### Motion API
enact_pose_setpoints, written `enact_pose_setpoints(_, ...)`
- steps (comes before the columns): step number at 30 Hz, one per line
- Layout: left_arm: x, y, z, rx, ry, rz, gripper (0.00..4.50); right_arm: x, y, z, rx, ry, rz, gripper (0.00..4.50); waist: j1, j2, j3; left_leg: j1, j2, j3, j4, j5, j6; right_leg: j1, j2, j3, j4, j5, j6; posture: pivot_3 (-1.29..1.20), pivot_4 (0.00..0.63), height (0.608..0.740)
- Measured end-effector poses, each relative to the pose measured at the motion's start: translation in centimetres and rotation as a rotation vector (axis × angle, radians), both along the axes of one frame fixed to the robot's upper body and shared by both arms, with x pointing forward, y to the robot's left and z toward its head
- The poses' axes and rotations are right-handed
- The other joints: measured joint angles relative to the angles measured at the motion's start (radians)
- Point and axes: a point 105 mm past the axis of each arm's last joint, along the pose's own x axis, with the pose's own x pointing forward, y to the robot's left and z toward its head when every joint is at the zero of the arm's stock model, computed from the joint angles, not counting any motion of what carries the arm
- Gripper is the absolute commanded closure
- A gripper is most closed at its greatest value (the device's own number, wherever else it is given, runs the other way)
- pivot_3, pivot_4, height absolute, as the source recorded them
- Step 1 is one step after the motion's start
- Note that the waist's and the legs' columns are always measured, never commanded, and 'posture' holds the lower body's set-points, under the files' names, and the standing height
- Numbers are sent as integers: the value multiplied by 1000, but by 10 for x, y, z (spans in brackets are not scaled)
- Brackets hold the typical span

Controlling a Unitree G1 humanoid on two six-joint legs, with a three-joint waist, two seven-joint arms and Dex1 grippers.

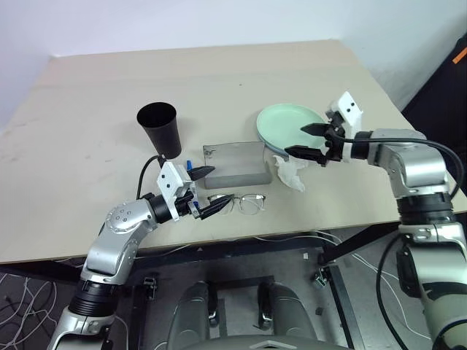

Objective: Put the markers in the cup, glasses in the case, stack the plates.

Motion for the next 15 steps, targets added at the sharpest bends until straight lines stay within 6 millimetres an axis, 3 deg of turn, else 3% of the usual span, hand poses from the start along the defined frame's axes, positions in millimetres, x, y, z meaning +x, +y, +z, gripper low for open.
enact_pose_setpoints(7, 1, -1, -1, -6, -9, 5, 0, -23, -4, -14, 45, 124, -8, 27, -1, 0, 0, 0, 0, -1, 0, 0, 0, 0, 0, 0, 0, 0, -1, 0, 150, 701)
enact_pose_setpoints(15, 9, -1, -3, 2, -1, 16, 0, -11, -9, -45, 44, 201, -108, 27, 0, 0, 0, 0, 0, 0, 0, 0, 0, 0, 0, 0, -1, 0, -1, 0, 150, 701)
